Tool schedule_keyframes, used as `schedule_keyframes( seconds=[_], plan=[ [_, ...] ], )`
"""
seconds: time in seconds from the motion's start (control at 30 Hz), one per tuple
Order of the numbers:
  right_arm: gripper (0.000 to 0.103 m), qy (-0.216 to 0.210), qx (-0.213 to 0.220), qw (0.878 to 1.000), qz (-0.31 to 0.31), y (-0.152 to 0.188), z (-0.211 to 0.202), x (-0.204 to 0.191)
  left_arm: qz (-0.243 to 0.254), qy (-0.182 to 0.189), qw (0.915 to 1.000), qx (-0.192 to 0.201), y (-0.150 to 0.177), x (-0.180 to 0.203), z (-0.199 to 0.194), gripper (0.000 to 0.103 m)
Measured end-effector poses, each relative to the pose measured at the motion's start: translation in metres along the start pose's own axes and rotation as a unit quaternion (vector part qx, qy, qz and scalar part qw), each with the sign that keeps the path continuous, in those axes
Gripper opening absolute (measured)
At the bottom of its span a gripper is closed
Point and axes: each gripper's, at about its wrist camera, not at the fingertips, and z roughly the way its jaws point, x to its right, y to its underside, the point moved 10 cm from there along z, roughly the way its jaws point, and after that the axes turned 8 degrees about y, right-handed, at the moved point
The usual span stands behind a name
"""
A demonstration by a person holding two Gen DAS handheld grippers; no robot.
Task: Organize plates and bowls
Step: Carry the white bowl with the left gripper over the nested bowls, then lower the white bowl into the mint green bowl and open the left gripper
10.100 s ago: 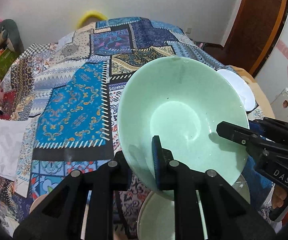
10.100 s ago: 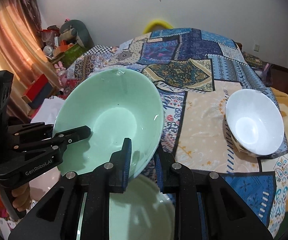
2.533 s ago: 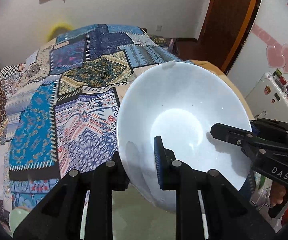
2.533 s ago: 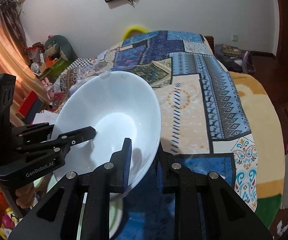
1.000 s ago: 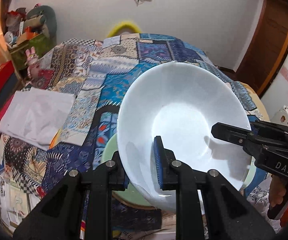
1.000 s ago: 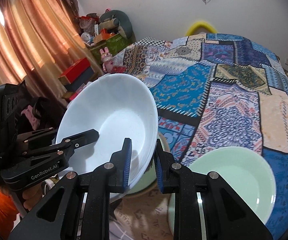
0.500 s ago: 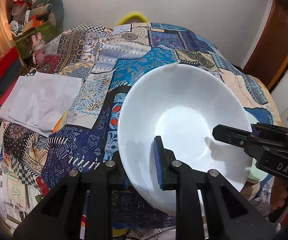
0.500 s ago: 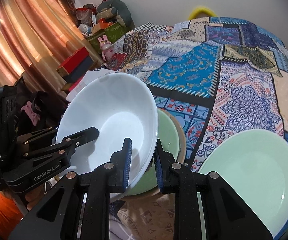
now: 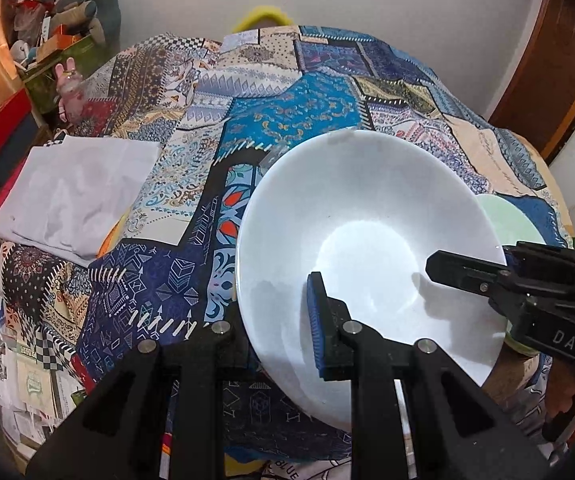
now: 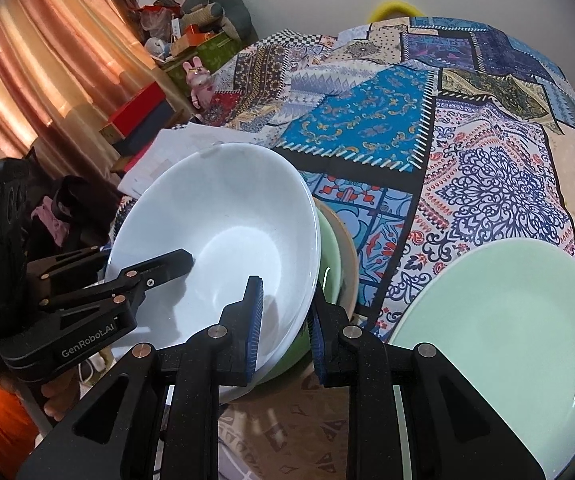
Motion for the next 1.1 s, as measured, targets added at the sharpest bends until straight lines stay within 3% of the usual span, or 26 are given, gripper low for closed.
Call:
schedule_keyframes(
  seconds=[0.3, 0.43, 0.67, 0.87, 0.97, 1.1],
  plan=[
    [0.022, -0.008, 0.005, 1.000, 0.019, -0.003, -0.006, 0.004, 0.015, -0.015, 0.9997, -0.007, 0.001, 0.000, 0.005, 0.020],
    [0.023, 0.018, 0.018, 1.000, 0.016, -0.006, -0.010, 0.011, 0.020, -0.027, 0.9994, -0.011, 0.000, 0.000, 0.008, 0.020],
    [0.023, 0.013, 0.015, 1.000, 0.019, -0.002, -0.013, 0.015, 0.016, -0.031, 0.9991, -0.025, -0.001, 0.001, 0.009, 0.021],
    [0.025, 0.005, 0.012, 1.000, 0.024, 0.001, -0.013, 0.014, 0.000, -0.019, 0.9993, -0.033, -0.001, 0.005, 0.004, 0.030],
    [0.026, 0.003, 0.017, 1.000, 0.024, 0.000, -0.018, 0.013, -0.011, -0.001, 0.9997, -0.024, -0.004, 0.010, -0.003, 0.041],
    [0.030, 0.009, 0.028, 0.999, 0.016, -0.003, -0.024, 0.013, -0.001, -0.019, 0.9998, 0.000, -0.011, 0.011, -0.015, 0.054]
  ],
)
